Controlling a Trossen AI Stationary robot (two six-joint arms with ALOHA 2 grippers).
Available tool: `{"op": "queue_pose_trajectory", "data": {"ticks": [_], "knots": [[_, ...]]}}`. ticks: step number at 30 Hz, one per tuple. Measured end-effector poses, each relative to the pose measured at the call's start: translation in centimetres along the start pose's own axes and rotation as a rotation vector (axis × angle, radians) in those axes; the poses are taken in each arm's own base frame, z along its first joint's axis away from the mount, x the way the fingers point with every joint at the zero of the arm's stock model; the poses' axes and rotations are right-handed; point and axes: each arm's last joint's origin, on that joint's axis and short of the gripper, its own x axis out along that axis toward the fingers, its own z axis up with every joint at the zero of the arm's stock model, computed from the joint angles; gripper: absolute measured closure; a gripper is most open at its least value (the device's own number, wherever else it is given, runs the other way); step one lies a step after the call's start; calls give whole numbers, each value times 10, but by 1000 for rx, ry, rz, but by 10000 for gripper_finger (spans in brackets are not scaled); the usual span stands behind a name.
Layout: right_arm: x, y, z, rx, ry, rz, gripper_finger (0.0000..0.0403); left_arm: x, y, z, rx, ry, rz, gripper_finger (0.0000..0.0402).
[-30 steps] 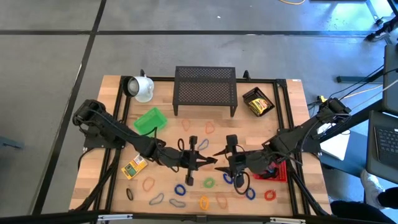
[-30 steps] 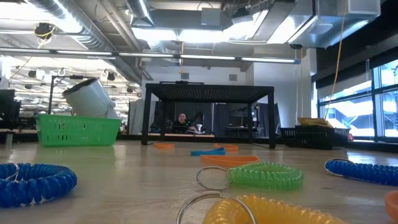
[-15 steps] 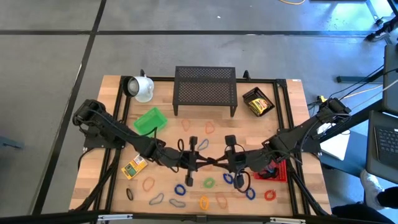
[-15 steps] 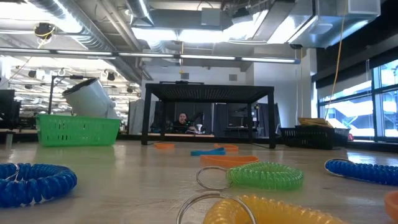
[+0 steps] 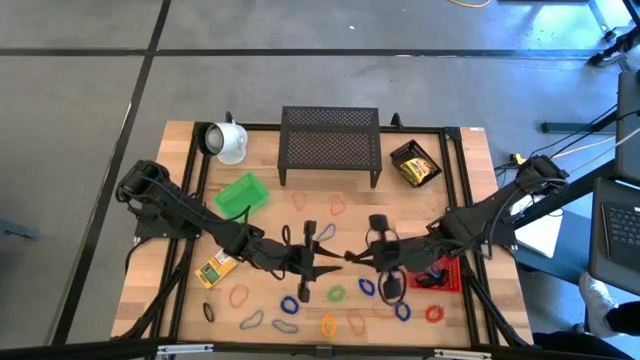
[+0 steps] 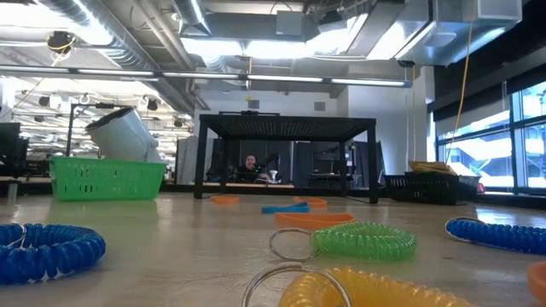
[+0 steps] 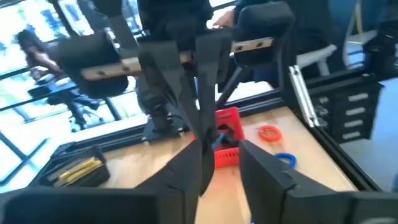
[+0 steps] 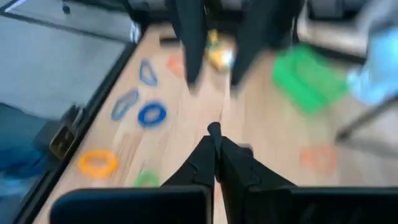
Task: Pick & Place Office Desk Supplies
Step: Put the right black rubber band into the red bin
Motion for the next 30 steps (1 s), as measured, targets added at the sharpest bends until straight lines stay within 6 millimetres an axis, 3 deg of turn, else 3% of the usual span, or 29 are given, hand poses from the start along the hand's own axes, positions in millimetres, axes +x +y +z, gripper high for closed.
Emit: {"op": "queue_pose_trajectory", "data": {"ticks": [7, 12, 17, 26, 30], "knots": [[-23, -14, -33, 355, 418, 71, 396, -1, 7, -2, -41, 46, 242, 249], [-29, -6, -68, 486, 708, -28, 395, -1, 9, -6, -79, 75, 315, 245], [-27, 7, -111, 610, 932, -10, 395, 0, 12, -16, -115, 147, 327, 245], [-18, 11, -157, 722, 1029, -63, 394, 6, 27, -36, -291, 297, 229, 245], [-18, 9, -168, 754, 1059, -116, 373, 9, 30, -52, -318, 409, 201, 245]]}}
